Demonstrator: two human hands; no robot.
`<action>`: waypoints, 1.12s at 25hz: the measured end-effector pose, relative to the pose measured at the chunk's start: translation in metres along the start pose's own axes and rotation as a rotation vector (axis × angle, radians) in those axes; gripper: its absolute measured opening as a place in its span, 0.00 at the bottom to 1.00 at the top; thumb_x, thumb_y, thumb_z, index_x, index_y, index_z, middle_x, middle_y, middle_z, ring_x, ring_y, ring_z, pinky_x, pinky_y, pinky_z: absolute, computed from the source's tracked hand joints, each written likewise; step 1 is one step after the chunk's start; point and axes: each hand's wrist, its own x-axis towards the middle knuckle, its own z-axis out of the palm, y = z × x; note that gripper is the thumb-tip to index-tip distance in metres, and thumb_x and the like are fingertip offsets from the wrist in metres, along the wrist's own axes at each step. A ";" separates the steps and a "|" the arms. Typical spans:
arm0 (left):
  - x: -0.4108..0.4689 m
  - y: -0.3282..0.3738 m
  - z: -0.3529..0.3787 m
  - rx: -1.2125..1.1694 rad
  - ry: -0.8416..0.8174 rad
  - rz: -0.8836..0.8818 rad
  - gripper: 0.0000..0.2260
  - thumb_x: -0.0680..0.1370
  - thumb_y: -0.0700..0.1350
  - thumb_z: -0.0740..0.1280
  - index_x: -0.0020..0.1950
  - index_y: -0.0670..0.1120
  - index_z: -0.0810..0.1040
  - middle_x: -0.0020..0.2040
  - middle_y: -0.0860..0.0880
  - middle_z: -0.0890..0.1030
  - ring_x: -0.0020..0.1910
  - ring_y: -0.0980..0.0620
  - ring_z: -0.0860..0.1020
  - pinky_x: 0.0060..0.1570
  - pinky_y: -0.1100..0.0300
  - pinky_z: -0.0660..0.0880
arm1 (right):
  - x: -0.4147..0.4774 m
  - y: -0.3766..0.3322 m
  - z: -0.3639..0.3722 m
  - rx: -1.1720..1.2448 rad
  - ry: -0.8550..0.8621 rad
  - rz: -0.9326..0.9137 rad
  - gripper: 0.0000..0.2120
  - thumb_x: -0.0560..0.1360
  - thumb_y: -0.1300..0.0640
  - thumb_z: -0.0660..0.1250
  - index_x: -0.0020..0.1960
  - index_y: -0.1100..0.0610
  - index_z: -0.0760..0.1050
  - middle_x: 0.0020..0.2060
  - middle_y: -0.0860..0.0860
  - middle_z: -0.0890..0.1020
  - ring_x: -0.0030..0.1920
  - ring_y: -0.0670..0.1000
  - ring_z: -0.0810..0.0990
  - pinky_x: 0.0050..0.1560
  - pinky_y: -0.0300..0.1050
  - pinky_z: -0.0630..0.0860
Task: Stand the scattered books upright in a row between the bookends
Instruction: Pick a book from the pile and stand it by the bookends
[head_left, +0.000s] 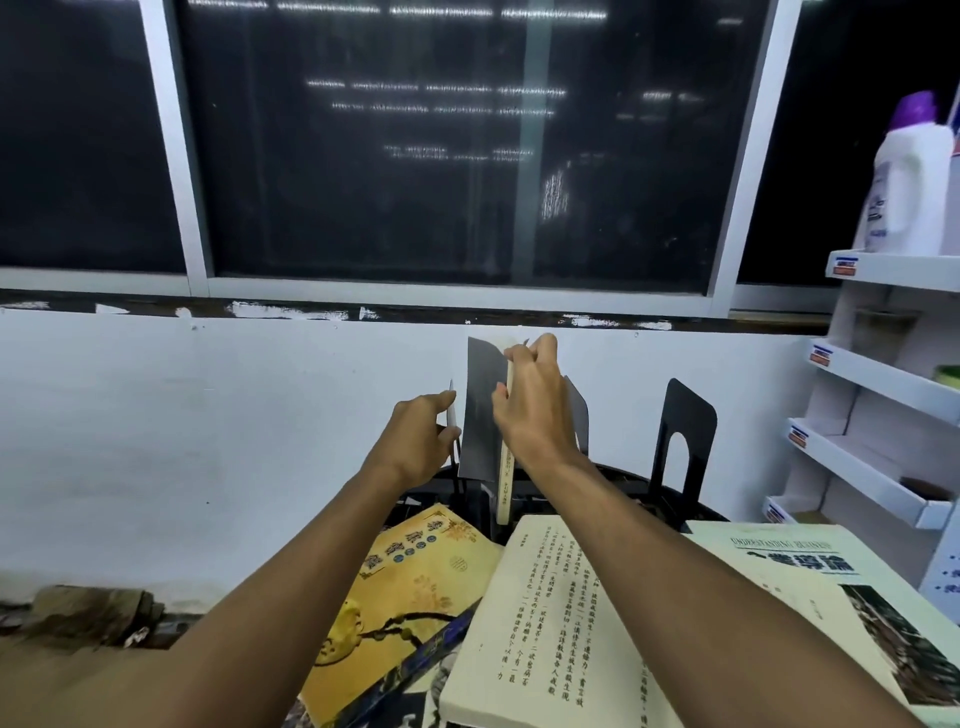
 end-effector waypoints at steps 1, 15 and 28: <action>-0.001 0.000 0.000 -0.014 0.001 -0.008 0.25 0.82 0.38 0.66 0.79 0.45 0.66 0.67 0.42 0.79 0.58 0.45 0.82 0.64 0.48 0.77 | -0.001 0.002 0.003 -0.004 -0.004 -0.002 0.14 0.78 0.65 0.68 0.63 0.60 0.75 0.57 0.53 0.69 0.44 0.55 0.79 0.41 0.48 0.80; 0.002 -0.002 0.004 -0.076 -0.010 -0.047 0.26 0.81 0.38 0.66 0.79 0.46 0.65 0.62 0.42 0.81 0.52 0.46 0.83 0.62 0.48 0.78 | 0.009 0.008 -0.003 -0.073 -0.013 0.025 0.10 0.78 0.65 0.67 0.59 0.60 0.74 0.57 0.53 0.68 0.40 0.52 0.75 0.27 0.38 0.68; -0.003 -0.003 0.002 -0.059 -0.085 0.050 0.35 0.76 0.32 0.71 0.79 0.54 0.64 0.71 0.49 0.75 0.53 0.50 0.84 0.56 0.55 0.80 | -0.015 0.009 0.042 0.339 -0.078 0.026 0.14 0.77 0.62 0.71 0.61 0.58 0.76 0.54 0.48 0.67 0.49 0.47 0.75 0.49 0.33 0.73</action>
